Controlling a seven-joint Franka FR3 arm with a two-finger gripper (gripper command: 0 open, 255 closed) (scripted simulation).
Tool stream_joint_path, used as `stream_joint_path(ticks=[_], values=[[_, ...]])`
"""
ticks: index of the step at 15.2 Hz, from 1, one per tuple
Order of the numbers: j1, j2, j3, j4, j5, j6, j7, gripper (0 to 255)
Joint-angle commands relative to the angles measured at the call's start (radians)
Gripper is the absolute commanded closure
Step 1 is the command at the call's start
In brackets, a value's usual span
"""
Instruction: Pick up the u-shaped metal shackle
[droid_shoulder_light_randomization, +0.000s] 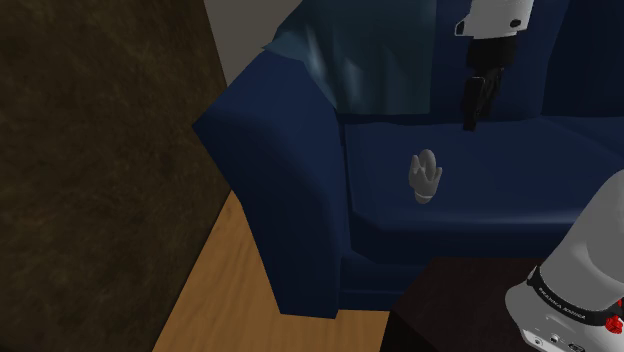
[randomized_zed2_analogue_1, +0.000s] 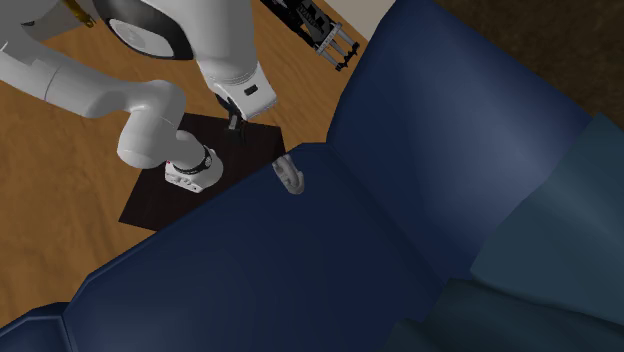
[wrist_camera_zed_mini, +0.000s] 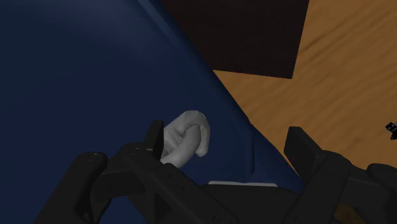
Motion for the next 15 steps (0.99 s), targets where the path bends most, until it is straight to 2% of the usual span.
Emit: stream_joint_path(ticks=[1, 15], values=[[0.0, 0.0, 0.0, 0.0, 0.0, 0.0, 0.0, 0], [-0.121, 0.538, -0.071, 0.08, 0.117, 0.282, 0.287, 0]])
